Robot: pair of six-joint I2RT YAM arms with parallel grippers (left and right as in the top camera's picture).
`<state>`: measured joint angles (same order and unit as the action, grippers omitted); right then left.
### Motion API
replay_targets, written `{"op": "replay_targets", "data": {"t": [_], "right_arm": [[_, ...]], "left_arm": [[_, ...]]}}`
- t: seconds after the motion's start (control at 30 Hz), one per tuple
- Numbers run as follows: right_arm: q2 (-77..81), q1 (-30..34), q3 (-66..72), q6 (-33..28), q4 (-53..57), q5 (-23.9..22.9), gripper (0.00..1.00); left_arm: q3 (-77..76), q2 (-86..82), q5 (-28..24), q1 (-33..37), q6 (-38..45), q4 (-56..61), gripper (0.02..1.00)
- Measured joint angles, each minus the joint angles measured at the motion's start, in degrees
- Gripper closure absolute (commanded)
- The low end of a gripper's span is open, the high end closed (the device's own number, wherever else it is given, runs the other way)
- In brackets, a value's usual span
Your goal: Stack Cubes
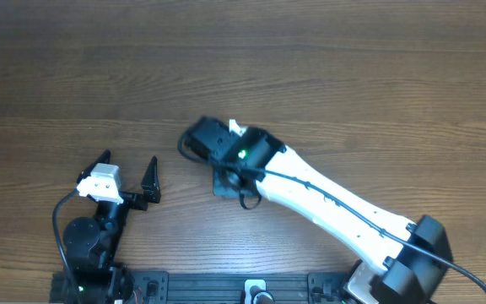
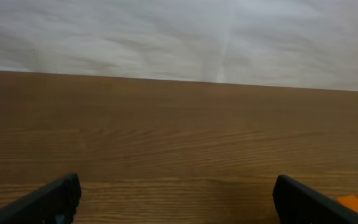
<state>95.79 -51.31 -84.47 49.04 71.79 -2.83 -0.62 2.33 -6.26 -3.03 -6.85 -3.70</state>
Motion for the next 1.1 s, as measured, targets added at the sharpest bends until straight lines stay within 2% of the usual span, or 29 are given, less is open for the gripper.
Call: {"op": "replay_targets", "data": {"t": [0.2,0.43,1.1], "right_arm": [[8.8,4.9,-9.4,-6.7,2.6,-0.2,0.991],[14.8,8.1,-14.2,-11.5,3.1,-0.4,0.989],[18.6,8.7,-14.4,-13.1,1.5,-0.3,0.989]], "left_arm": [[0.0,0.0,0.0,0.0,0.0,0.0,0.018],[0.0,0.0,0.0,0.0,0.0,0.0,0.018],[0.0,0.0,0.0,0.0,0.0,0.0,0.02]]}}
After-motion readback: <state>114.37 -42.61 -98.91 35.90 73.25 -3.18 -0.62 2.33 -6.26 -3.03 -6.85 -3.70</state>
